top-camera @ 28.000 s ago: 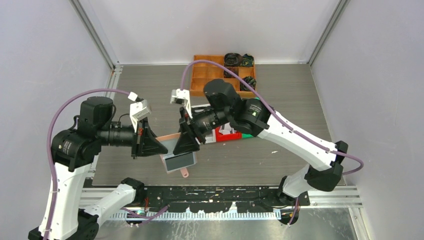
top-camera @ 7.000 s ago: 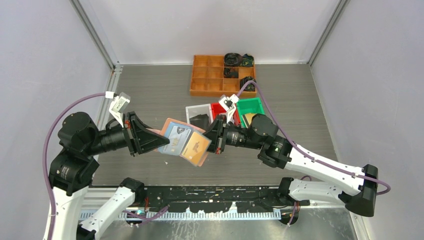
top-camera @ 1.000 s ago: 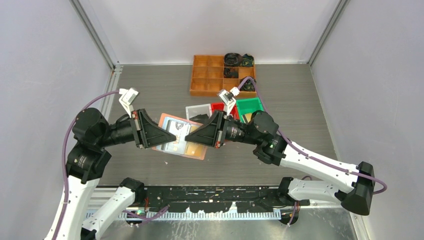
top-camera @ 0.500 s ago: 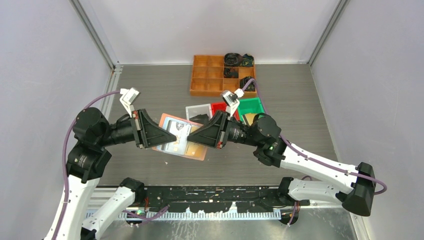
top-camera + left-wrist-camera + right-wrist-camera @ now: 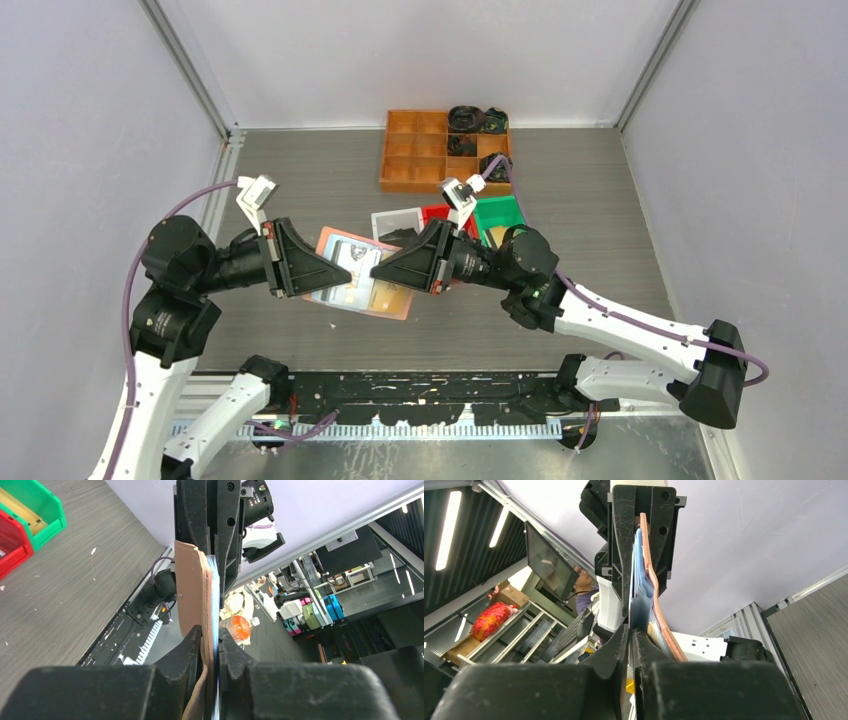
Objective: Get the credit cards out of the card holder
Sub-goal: Remove the credit card from the card holder.
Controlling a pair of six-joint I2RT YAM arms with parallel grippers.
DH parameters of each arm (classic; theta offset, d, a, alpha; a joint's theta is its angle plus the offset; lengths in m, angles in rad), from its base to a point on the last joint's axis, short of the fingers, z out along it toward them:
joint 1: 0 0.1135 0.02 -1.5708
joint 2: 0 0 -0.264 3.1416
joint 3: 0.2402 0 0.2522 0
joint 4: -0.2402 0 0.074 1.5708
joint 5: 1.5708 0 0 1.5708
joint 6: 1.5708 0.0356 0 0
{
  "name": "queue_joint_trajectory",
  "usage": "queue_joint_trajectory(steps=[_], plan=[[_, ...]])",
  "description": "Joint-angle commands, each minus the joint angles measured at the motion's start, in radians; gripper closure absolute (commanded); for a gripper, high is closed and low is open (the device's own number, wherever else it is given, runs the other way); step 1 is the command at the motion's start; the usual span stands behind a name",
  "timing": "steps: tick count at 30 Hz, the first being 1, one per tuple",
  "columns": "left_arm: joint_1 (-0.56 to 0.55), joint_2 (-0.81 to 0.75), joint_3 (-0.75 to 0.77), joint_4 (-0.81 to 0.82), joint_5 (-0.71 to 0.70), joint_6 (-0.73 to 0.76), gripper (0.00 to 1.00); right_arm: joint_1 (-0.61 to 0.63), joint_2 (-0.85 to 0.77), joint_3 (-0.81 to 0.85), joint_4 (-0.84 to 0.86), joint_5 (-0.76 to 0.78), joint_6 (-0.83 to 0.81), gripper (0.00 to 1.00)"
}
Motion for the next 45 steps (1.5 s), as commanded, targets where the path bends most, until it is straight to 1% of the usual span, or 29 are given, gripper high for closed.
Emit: queue_joint_trajectory(steps=[1,4,6,9,12,16,17,19,20,23,26,29,32,34,38,40,43,45], plan=[[0.003,-0.011,0.051,0.061,0.026,0.012,0.92,-0.001,-0.03,-0.009,0.146,-0.003,0.016,0.88],[0.004,-0.012,0.069,0.061,0.031,0.013,0.92,-0.002,-0.046,-0.03,0.177,-0.002,0.024,0.88],[0.004,-0.017,0.048,0.073,0.035,-0.008,0.91,-0.001,-0.038,-0.027,0.196,-0.006,0.031,0.9],[0.003,-0.018,0.039,0.064,0.03,0.002,0.91,-0.002,-0.022,-0.014,0.214,-0.015,0.038,0.98],[0.003,-0.018,0.05,0.065,0.025,0.003,0.87,-0.002,-0.017,-0.02,0.233,-0.019,0.048,0.99],[0.003,-0.018,0.062,0.057,0.027,0.011,0.81,-0.002,-0.034,-0.044,0.226,0.003,0.04,0.99],[0.003,-0.018,0.061,0.058,0.029,0.012,0.81,-0.001,-0.035,-0.035,0.196,0.006,0.033,0.96],[0.004,-0.021,0.057,0.059,0.027,0.018,0.82,0.002,-0.028,0.003,0.087,0.001,0.006,0.69],[0.004,-0.021,0.055,0.059,0.026,0.018,0.82,0.007,-0.022,0.019,0.052,0.002,-0.004,0.63],[0.003,-0.019,0.059,0.064,0.026,0.014,0.84,0.012,-0.003,0.047,-0.016,0.014,-0.024,0.52],[0.003,-0.018,0.064,0.065,0.026,0.01,0.86,0.015,0.002,0.053,-0.036,0.017,-0.033,0.49],[0.003,-0.018,0.065,0.068,0.027,0.008,0.86,0.017,0.003,0.06,-0.045,0.016,-0.04,0.49],[0.004,-0.016,0.061,0.073,0.029,0.005,0.86,0.021,0.021,0.08,-0.04,0.015,-0.041,0.54],[0.004,-0.016,0.059,0.075,0.028,0.006,0.86,0.021,0.043,0.103,-0.025,-0.007,-0.034,0.61],[0.002,-0.017,0.061,0.071,0.026,0.009,0.86,0.019,0.047,0.082,0.055,-0.026,-0.009,0.81],[0.004,-0.018,0.065,0.068,0.026,0.009,0.86,0.021,0.026,0.053,0.082,-0.027,-0.007,0.86],[0.002,-0.016,0.072,0.064,0.026,0.011,0.85,0.021,-0.005,0.012,0.112,-0.033,-0.001,0.86],[0.004,-0.014,0.073,0.066,0.026,0.013,0.86,0.02,-0.018,-0.003,0.121,-0.04,0.006,0.81]])
